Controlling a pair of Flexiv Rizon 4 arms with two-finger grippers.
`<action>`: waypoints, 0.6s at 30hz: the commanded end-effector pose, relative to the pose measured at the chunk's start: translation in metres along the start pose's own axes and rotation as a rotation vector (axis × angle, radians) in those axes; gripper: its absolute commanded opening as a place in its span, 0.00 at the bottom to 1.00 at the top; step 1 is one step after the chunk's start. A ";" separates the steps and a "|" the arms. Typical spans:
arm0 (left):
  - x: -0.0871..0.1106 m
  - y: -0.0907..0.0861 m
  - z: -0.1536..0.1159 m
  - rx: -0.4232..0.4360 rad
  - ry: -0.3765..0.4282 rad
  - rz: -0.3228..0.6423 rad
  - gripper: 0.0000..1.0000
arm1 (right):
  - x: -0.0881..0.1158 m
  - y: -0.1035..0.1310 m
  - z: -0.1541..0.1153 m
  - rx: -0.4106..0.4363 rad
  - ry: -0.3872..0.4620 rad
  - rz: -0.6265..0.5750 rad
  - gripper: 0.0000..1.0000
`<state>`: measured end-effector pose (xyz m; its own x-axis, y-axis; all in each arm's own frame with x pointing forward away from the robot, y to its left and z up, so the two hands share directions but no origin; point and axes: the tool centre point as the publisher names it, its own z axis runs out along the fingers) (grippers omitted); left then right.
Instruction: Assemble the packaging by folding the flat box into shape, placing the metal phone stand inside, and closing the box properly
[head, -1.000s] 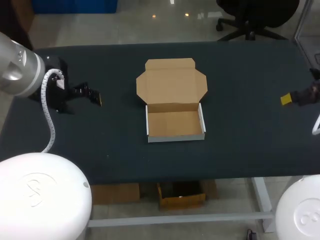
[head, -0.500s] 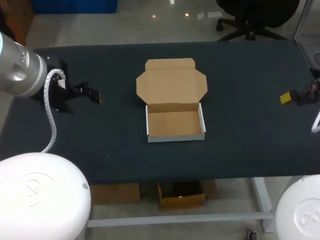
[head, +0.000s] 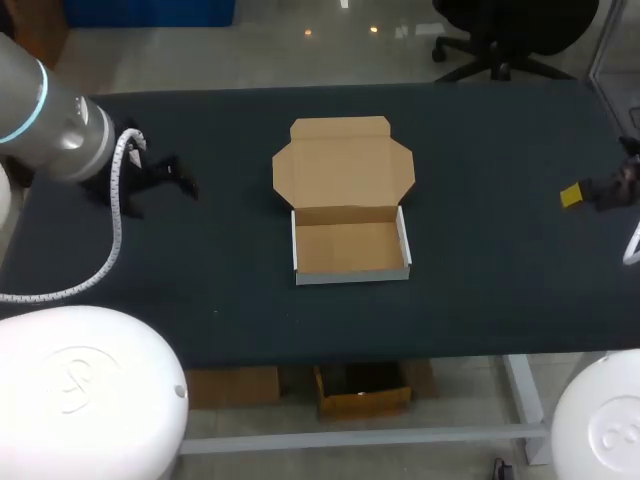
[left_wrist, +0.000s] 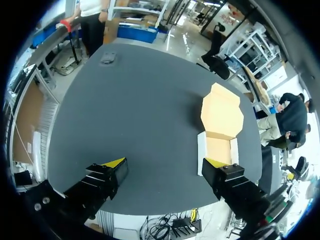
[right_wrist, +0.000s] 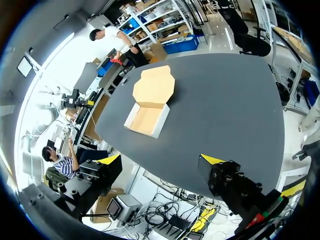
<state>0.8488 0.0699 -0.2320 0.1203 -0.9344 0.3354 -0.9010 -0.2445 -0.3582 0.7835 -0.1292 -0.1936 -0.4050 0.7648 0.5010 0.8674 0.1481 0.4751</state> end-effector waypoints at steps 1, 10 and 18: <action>-0.003 -0.025 0.031 -0.025 -0.064 -0.013 1.00 | 0.000 0.000 -0.002 0.003 0.002 0.000 1.00; -0.040 -0.054 0.063 -0.102 -0.137 -0.062 1.00 | 0.000 0.000 -0.002 0.003 0.002 0.000 1.00; -0.079 -0.078 0.083 -0.166 -0.170 -0.126 1.00 | 0.000 0.000 -0.002 0.003 0.002 0.000 1.00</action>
<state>0.9229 0.1332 -0.2905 0.2789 -0.9352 0.2182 -0.9165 -0.3271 -0.2304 0.7836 -0.1291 -0.1936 -0.4049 0.7648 0.5011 0.8675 0.1481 0.4749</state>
